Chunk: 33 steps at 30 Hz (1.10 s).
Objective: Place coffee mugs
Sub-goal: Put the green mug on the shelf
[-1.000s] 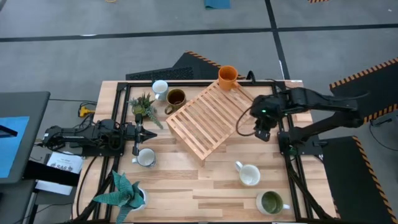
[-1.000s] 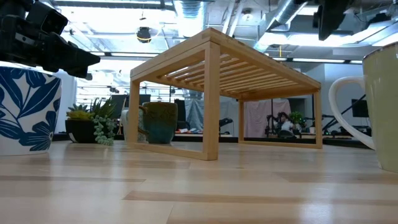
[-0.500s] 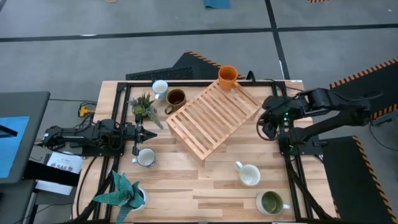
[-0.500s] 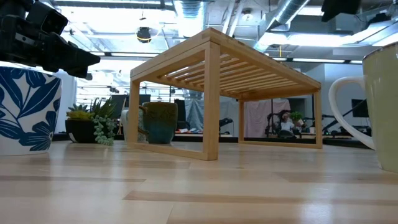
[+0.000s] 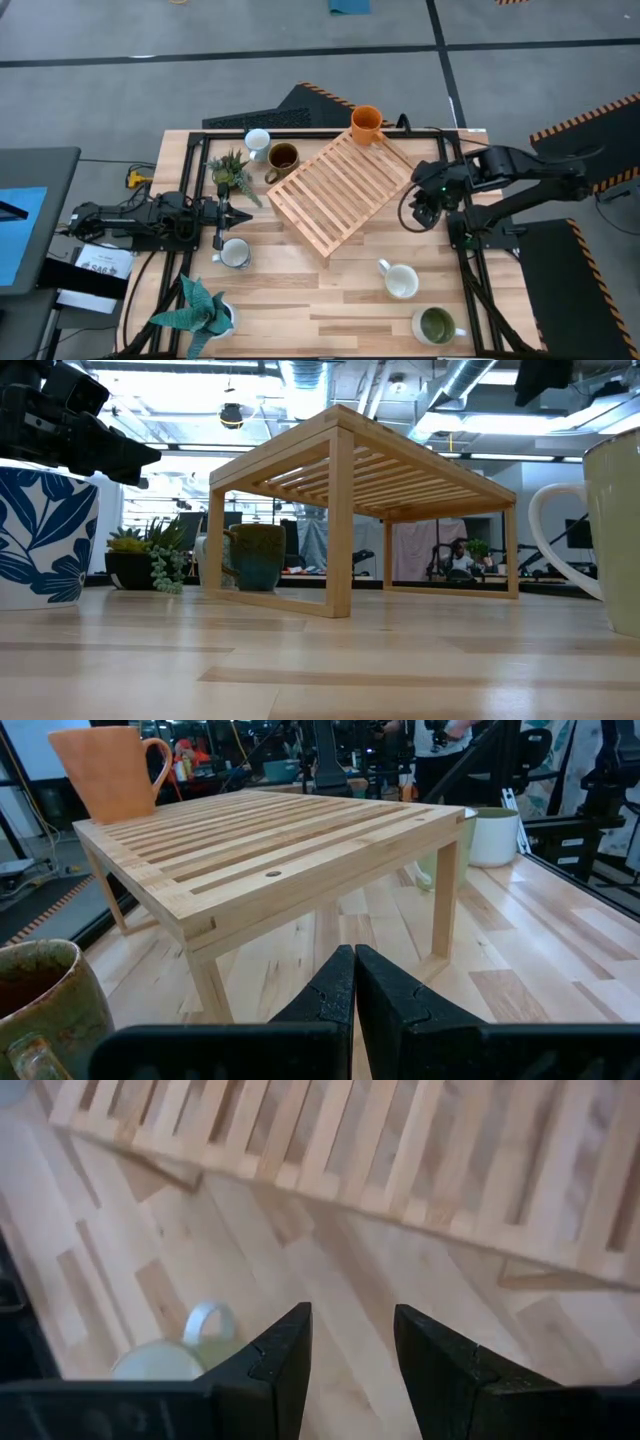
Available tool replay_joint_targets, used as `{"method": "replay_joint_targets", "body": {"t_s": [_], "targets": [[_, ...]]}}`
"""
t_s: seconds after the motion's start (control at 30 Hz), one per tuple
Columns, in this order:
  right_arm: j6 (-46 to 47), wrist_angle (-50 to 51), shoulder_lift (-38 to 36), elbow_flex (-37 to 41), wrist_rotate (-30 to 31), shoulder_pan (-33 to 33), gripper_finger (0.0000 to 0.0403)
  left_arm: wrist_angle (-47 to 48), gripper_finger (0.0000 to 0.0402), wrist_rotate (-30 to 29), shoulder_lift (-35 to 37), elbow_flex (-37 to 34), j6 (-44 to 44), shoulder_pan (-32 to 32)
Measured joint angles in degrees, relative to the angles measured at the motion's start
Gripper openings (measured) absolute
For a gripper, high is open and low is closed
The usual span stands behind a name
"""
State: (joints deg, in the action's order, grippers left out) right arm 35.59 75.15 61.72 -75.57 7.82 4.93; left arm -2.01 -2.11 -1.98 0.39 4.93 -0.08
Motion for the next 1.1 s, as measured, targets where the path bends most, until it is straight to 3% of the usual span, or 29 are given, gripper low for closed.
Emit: {"method": "replay_joint_targets", "body": {"t_s": [0.27, 0.5, 0.63, 0.9, 1.1], "targets": [[-1.2, 1.3, 0.0, 0.0, -1.8, 1.8, 0.017, 0.0, 0.0, 0.0, 0.0, 0.0, 0.0, 0.0], [-0.5, 1.9, -0.4, 0.0, -2.1, 9.0, 0.017, 0.0, 0.0, 0.0, 0.0, 0.0, 0.0, 0.0], [5.4, 2.4, -0.4, 0.3, -2.1, 15.5, 0.017, 0.0, 0.0, 0.0, 0.0, 0.0, 0.0, 0.0], [16.4, -6.3, 0.4, 7.4, 0.0, 27.4, 0.017, -0.5, 0.0, -1.1, 0.0, 0.0, 1.4, 0.0], [27.5, -16.3, 2.2, 15.8, 7.7, 31.5, 0.017, -0.6, 0.0, -3.1, 0.0, 0.0, 0.3, 0.0]]}}
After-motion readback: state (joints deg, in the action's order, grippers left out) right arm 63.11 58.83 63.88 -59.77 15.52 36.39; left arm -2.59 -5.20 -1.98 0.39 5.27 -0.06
